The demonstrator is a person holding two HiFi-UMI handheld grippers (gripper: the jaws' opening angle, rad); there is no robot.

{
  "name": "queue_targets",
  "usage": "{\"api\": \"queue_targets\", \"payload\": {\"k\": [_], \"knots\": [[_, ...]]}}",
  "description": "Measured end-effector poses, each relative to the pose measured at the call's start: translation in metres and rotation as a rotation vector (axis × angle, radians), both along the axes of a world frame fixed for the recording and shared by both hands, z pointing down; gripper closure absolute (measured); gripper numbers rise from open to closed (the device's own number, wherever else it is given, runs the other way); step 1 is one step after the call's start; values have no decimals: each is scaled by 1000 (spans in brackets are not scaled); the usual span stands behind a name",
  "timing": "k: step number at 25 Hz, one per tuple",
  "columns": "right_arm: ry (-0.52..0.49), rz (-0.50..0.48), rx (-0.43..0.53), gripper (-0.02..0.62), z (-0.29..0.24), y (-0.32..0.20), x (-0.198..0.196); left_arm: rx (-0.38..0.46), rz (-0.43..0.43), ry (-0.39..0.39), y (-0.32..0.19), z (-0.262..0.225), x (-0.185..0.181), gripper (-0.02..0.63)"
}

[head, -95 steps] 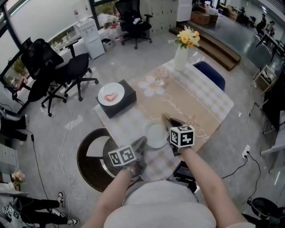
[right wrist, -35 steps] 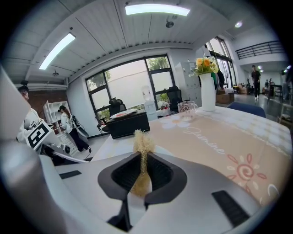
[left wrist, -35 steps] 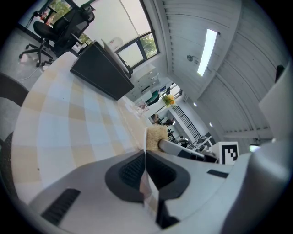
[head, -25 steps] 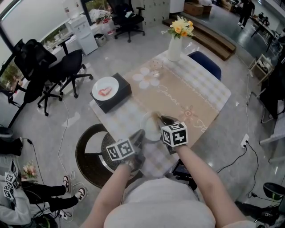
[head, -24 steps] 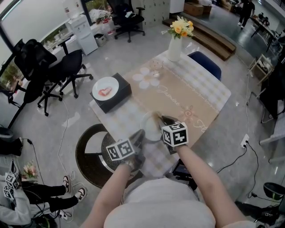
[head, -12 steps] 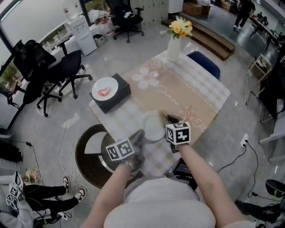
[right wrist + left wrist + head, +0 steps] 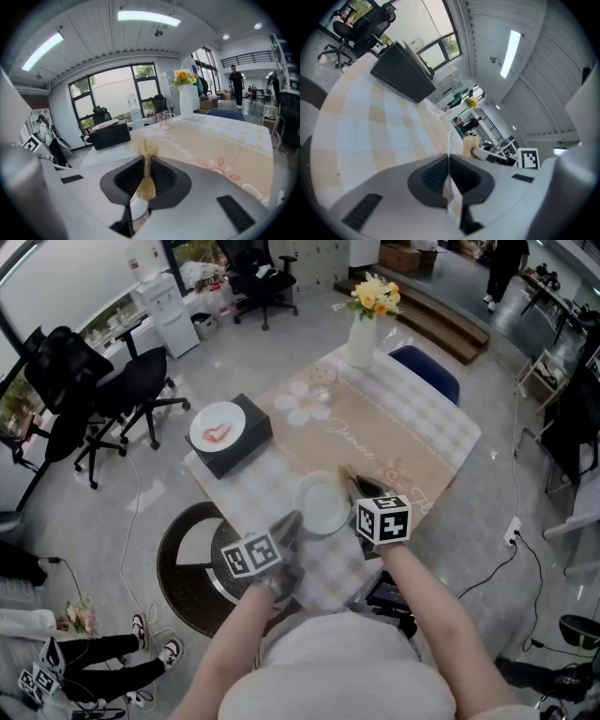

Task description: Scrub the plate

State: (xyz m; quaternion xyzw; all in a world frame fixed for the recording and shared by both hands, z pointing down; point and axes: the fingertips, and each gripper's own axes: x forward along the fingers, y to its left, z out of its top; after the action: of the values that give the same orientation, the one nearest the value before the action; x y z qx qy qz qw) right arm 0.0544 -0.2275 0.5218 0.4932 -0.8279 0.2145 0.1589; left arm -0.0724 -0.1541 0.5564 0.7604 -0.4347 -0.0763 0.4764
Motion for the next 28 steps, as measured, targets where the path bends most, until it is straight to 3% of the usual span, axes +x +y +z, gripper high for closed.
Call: {"api": "queue_targets", "payload": {"k": [5,11,23,28], "knots": [[-171,-145,29,554,-19,16,-32,-4,2,6,0,0,1,589],[-229,-270,-20,554,-19,36,-66,-7,4,10,-2,0,0,589],[-299,-318,-164,554,-3,59,-91,-11,13,24,0,-1,0,589],[-239,-328,-163,554,8,60,-93,-9,18,14,-1,1,1,589]]}}
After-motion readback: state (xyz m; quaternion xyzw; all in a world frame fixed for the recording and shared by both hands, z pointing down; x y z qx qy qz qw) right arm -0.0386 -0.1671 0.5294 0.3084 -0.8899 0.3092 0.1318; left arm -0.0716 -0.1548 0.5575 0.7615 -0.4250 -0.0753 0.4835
